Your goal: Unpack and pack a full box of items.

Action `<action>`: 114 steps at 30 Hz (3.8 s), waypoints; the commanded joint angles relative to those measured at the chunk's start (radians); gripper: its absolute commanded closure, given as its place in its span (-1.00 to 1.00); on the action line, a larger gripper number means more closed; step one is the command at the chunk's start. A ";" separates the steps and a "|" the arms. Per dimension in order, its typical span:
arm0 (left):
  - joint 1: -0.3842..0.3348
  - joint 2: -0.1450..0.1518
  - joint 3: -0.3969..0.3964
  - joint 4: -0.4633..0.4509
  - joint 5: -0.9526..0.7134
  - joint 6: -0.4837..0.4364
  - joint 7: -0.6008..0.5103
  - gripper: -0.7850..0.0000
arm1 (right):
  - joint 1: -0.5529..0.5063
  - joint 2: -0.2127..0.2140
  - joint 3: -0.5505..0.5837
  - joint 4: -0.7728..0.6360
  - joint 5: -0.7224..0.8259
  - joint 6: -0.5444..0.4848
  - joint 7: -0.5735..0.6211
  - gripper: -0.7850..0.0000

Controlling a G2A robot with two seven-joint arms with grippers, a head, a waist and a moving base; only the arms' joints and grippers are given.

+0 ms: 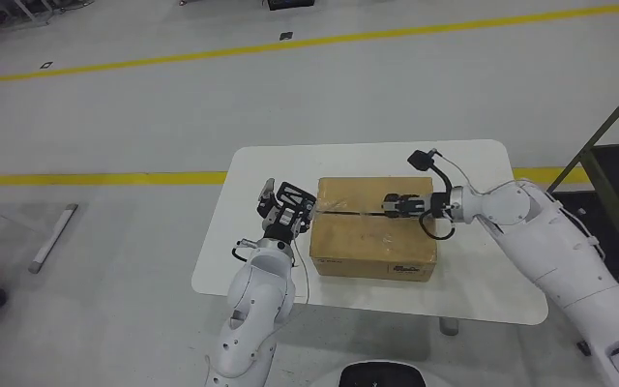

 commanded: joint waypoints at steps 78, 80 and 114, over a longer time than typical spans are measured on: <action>0.000 0.000 0.000 0.000 0.000 0.000 0.000 -1.00 | -0.264 0.079 0.307 -0.330 0.335 0.133 0.187 -1.00; 0.000 0.000 0.000 0.000 0.000 0.000 0.000 -1.00 | -0.264 0.079 0.307 -0.330 0.335 0.133 0.187 -1.00; 0.066 0.008 -0.054 -0.062 -0.067 -0.048 -0.043 -1.00 | -0.620 0.121 0.460 -0.761 0.314 0.645 0.046 -1.00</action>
